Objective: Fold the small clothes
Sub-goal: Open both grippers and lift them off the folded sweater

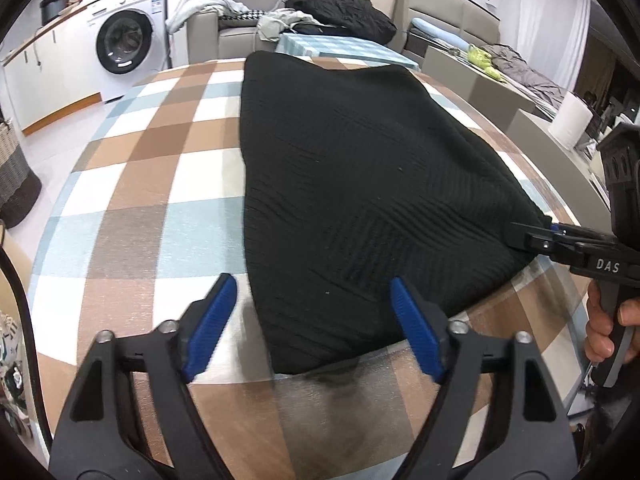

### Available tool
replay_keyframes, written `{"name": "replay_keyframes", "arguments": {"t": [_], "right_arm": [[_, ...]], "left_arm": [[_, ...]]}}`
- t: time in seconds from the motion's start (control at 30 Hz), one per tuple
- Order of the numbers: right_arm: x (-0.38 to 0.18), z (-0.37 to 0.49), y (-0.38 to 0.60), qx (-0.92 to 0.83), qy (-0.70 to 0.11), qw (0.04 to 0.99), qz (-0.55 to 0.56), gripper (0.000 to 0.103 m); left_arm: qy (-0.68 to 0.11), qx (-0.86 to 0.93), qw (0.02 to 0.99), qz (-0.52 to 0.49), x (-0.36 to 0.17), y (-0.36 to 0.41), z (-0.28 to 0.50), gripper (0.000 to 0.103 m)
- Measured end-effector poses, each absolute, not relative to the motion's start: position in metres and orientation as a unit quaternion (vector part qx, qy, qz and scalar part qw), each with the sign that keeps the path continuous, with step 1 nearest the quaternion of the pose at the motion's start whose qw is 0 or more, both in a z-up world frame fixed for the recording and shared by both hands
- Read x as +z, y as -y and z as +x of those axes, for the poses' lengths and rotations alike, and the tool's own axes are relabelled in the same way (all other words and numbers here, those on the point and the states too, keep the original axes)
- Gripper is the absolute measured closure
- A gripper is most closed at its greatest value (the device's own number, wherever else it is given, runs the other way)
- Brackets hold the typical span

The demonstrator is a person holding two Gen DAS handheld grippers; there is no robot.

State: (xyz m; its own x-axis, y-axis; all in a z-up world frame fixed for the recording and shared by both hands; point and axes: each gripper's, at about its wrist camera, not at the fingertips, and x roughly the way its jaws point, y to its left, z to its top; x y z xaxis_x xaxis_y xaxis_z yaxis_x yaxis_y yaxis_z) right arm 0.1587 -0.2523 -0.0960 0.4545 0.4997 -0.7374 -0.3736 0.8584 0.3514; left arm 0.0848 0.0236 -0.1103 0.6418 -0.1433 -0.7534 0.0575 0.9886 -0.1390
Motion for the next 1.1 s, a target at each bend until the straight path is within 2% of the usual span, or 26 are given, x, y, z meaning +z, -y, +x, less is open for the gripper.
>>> {"name": "replay_keyframes", "arguments": {"t": [0.07,0.13,0.2,0.53,0.6,0.67,0.7,0.77,0.8,0.83,0.9,1.03,1.1], "right_arm": [[-0.096,0.158,0.251,0.254,-0.452,0.853,0.064,0.058],[-0.096,0.157,0.249,0.255,-0.451,0.853,0.059,0.063],[-0.096,0.157,0.246,0.254,-0.449,0.855,0.051,0.064],[-0.097,0.164,0.237,0.251,-0.447,0.858,0.037,0.065],[-0.095,0.164,0.239,0.25,-0.446,0.859,0.038,0.061],[-0.092,0.162,0.241,0.248,-0.441,0.862,0.037,0.051],[-0.088,0.159,0.242,0.246,-0.434,0.866,0.033,0.048],[-0.082,0.156,0.243,0.239,-0.423,0.874,0.022,0.028],[-0.079,0.154,0.244,0.238,-0.416,0.877,0.016,0.024],[-0.073,0.151,0.244,0.238,-0.406,0.882,0.009,0.017],[-0.065,0.146,0.243,0.233,-0.397,0.888,0.0,0.013],[-0.049,0.136,0.244,0.227,-0.37,0.901,-0.007,0.002],[-0.043,0.13,0.245,0.227,-0.358,0.906,-0.01,0.001]], "left_arm": [[-0.42,-0.061,0.904,-0.049,-0.111,-0.021,0.086,0.045],[-0.418,-0.063,0.905,-0.041,-0.111,-0.018,0.087,0.06],[-0.416,-0.062,0.906,-0.039,-0.11,-0.018,0.091,0.064],[-0.413,-0.049,0.909,-0.036,-0.108,-0.025,0.103,0.065],[-0.411,-0.046,0.91,-0.035,-0.107,-0.026,0.102,0.065],[-0.408,-0.041,0.911,-0.037,-0.104,-0.028,0.1,0.065],[-0.405,-0.038,0.913,-0.036,-0.102,-0.028,0.098,0.063],[-0.399,-0.034,0.916,-0.032,-0.098,-0.029,0.094,0.058],[-0.392,-0.034,0.919,-0.032,-0.093,-0.029,0.089,0.051],[-0.382,-0.035,0.923,-0.034,-0.088,-0.03,0.084,0.039],[-0.364,-0.031,0.93,-0.037,-0.079,-0.032,0.076,0.023],[-0.34,-0.028,0.939,-0.044,-0.063,-0.035,0.065,0.018],[-0.329,-0.02,0.943,-0.043,-0.056,-0.036,0.061,0.016]]}}
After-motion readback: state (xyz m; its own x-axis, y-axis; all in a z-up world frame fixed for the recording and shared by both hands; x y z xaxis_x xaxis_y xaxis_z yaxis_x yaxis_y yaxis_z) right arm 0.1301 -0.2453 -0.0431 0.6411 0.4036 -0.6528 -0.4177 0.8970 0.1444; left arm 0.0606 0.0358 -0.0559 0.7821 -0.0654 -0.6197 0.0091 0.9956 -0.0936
